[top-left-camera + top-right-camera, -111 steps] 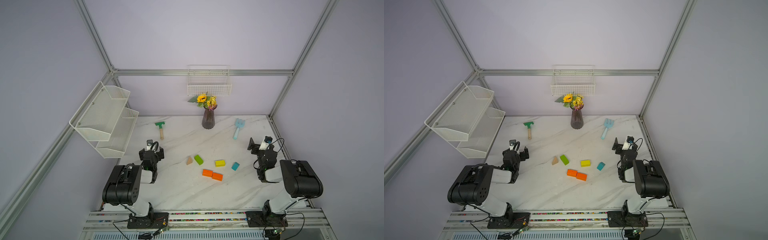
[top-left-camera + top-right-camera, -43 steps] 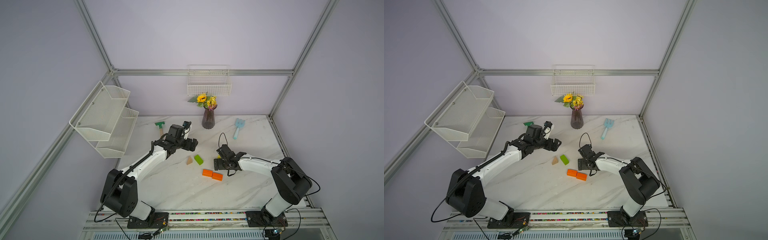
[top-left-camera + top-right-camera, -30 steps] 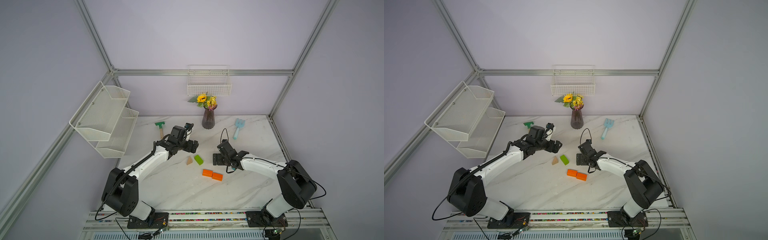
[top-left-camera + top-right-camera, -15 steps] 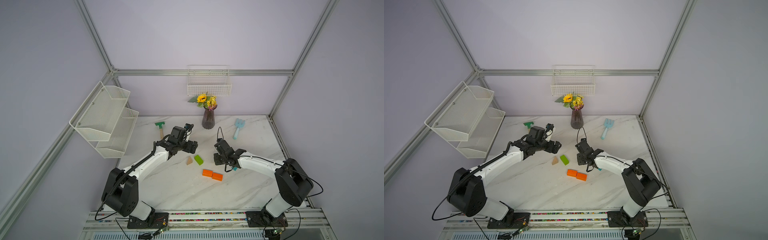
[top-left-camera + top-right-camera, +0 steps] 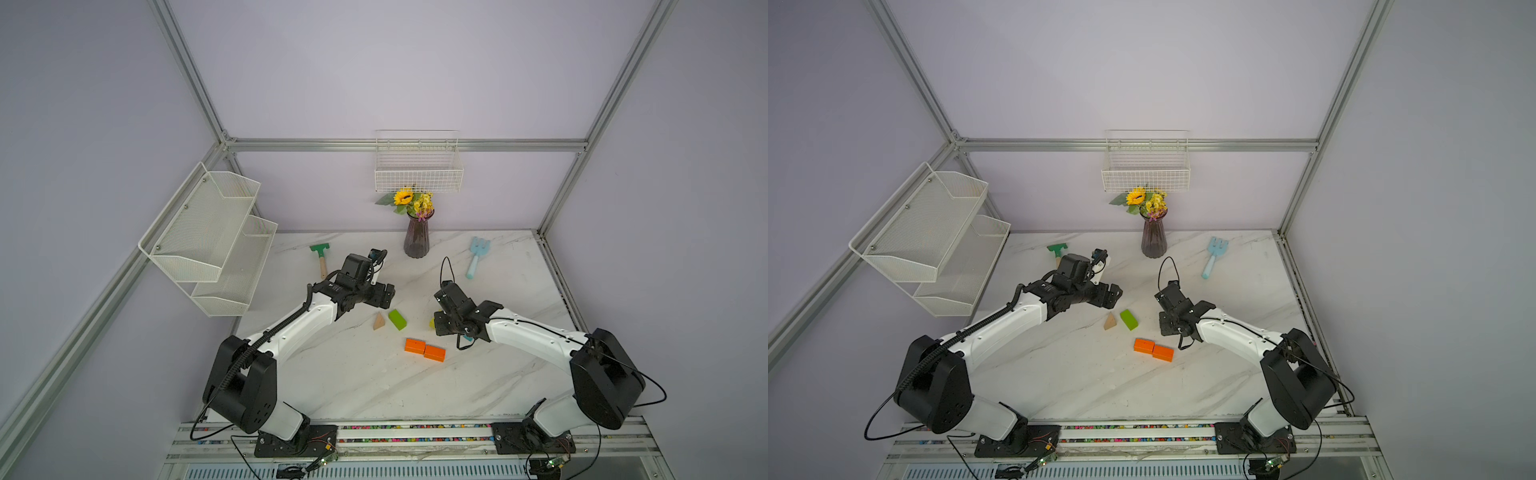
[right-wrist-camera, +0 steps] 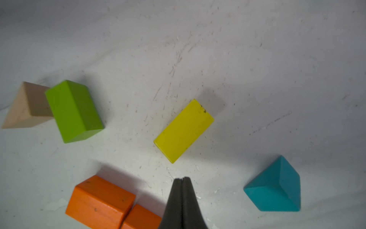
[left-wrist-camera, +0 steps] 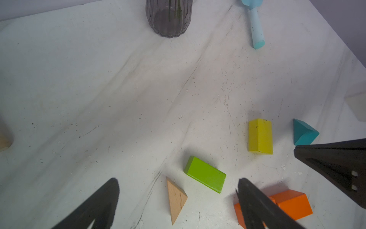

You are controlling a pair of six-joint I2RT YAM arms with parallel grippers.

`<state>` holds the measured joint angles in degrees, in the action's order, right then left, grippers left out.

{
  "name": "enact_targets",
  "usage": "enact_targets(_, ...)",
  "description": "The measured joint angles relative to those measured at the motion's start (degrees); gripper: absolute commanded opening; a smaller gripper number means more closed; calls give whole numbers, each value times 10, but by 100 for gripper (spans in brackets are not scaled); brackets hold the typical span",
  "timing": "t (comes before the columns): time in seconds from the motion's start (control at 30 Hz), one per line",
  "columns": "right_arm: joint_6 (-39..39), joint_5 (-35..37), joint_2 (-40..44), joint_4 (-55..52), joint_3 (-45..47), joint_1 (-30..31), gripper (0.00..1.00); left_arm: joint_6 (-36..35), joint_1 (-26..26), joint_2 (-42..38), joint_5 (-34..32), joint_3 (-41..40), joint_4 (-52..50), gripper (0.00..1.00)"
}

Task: Assemble a piece of candy with building blocks
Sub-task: Adjust the building block at the center of the board.

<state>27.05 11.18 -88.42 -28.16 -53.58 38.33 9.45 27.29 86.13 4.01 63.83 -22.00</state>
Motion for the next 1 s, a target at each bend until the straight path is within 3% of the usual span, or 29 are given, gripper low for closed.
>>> enact_targets(0.27,-6,-3,-57,1,0,0,0,0,2,0,0,0,0,93)
enact_targets(0.47,-25,4,-137,30,-64,0,0,5,2,0,-7,0,-1,93)
enact_targets(0.67,-34,12,-142,28,-107,0,0,6,2,-8,-16,-21,-2,93)
enact_targets(0.7,-36,10,-133,25,-111,0,5,7,2,-9,-17,-24,-3,93)
enact_targets(0.73,-38,4,-116,22,-112,0,20,8,2,-10,-18,-28,-3,93)
enact_targets(0.83,-49,-26,-34,12,-102,0,50,10,2,-13,-21,-32,-4,93)
enact_targets(0.9,-61,-56,36,11,-89,0,59,11,2,-13,-24,-32,-4,93)
enact_targets(1.0,-77,-102,129,4,-70,0,62,11,2,-14,-27,-32,-5,94)
